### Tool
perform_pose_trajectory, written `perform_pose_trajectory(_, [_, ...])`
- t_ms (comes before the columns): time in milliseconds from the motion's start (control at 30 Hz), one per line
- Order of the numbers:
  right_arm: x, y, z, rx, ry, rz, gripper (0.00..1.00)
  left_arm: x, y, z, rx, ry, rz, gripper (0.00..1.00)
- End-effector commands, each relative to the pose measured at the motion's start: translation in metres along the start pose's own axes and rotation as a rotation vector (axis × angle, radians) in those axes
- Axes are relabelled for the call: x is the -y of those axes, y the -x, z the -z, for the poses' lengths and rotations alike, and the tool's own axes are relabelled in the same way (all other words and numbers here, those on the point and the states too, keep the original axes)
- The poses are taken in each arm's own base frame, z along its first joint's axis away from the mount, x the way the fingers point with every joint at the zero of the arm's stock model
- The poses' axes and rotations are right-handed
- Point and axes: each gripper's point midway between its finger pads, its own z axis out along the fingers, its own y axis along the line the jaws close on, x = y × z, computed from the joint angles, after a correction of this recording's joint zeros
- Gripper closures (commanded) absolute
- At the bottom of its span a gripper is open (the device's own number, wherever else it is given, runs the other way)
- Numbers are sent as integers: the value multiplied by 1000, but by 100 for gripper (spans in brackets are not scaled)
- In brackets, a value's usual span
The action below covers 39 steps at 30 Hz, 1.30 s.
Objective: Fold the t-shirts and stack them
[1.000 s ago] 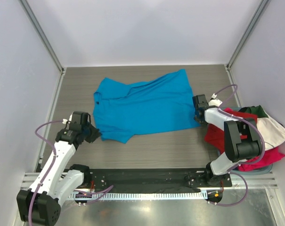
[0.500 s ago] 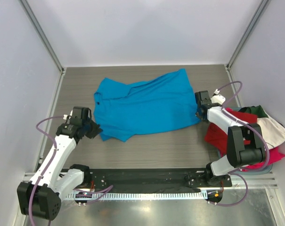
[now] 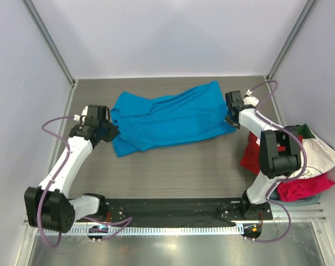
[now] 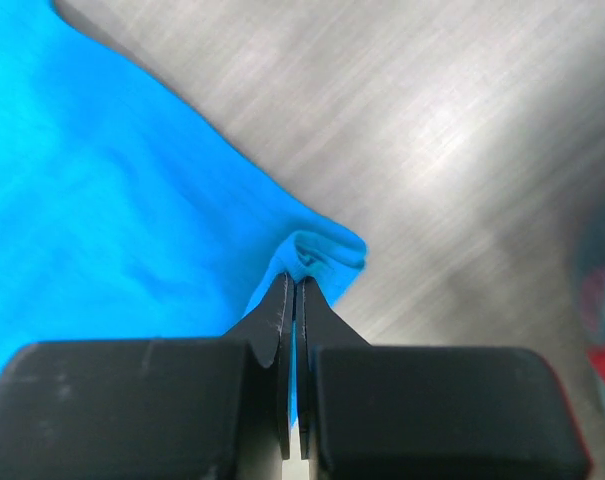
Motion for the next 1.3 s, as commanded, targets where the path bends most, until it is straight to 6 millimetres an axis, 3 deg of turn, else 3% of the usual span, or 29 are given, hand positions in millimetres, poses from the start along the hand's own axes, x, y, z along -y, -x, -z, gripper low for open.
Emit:
perform_pose_trajectory(0, [-21, 30, 5, 52, 30, -16, 99, 25, 29, -7, 98, -21, 6, 100])
perform_pose_trajectory(300, [-41, 49, -15, 51, 8, -19, 99, 54, 58, -29, 174, -24, -5, 100])
perform_pose_trajectory(600, [-51, 55, -35, 33, 4, -34, 99, 61, 76, -47, 216, 38, 1, 100])
perform_pose_trajectory(1000, [-74, 66, -36, 33, 59, -44, 98, 68, 93, -59, 239, 61, 23, 100])
perform_pose_trajectory(1200, [-86, 71, -46, 33, 71, -39, 93, 66, 102, -81, 243, 94, 28, 100])
perform_pose_trajectory(1267, [-98, 76, -45, 28, 108, -32, 92, 65, 106, -98, 243, 122, 27, 100])
